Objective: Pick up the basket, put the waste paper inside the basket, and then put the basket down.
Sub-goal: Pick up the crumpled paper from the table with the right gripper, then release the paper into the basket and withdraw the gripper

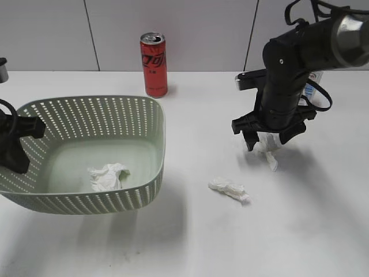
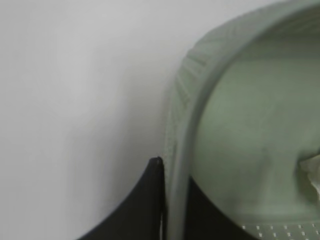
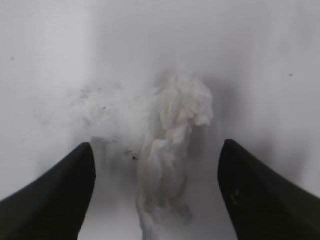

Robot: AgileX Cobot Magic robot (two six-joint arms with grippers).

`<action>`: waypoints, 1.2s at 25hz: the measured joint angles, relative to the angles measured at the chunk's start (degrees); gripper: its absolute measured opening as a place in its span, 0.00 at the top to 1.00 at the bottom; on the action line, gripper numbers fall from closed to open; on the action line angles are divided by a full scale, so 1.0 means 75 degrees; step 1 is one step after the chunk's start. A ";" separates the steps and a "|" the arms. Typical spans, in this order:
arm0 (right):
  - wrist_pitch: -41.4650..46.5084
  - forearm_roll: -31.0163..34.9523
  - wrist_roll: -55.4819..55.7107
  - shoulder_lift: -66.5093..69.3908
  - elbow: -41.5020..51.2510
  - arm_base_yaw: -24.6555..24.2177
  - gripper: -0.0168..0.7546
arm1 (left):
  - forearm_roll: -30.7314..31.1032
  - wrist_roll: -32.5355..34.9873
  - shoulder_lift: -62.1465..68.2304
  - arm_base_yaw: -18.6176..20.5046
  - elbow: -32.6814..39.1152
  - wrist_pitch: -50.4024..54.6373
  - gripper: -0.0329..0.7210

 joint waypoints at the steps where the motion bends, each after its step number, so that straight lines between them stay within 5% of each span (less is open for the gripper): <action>1: 0.0018 -0.0110 0.0290 0.0044 0.0001 0.0000 0.23 | 0.0000 0.0000 0.0000 0.0000 0.0000 0.0009 0.96; 8: 0.0012 -0.0091 0.0736 0.0189 0.0006 -0.0005 0.25 | -0.0007 0.0000 0.0000 0.0000 0.0000 0.0017 0.96; 12: 0.0009 0.0024 0.0765 0.0286 -0.0026 -0.0005 0.33 | -0.0001 0.0000 0.0000 0.0000 0.0000 0.0024 0.96; 14: -0.0009 0.0055 0.0787 0.0292 -0.0041 -0.0005 0.44 | -0.0001 0.0000 0.0000 0.0000 0.0000 0.0024 0.96; 17: -0.0019 0.0049 0.0674 0.0283 -0.0041 -0.0005 0.79 | 0.0017 0.0000 0.0000 0.0000 0.0000 0.0024 0.96; 19: -0.0019 0.0049 0.0509 0.0176 -0.0034 -0.0005 0.92 | 0.0017 0.0000 0.0000 0.0000 0.0000 0.0024 0.96; 25: -0.0346 0.0421 -0.0617 -0.1332 -0.0260 0.0151 0.97 | 0.0024 0.0000 0.0000 0.0000 0.0000 0.0024 0.96; 30: -0.1058 0.1674 -0.2319 -0.2839 -0.0377 0.1194 0.97 | 0.0024 0.0000 0.0000 0.0000 0.0000 0.0024 0.96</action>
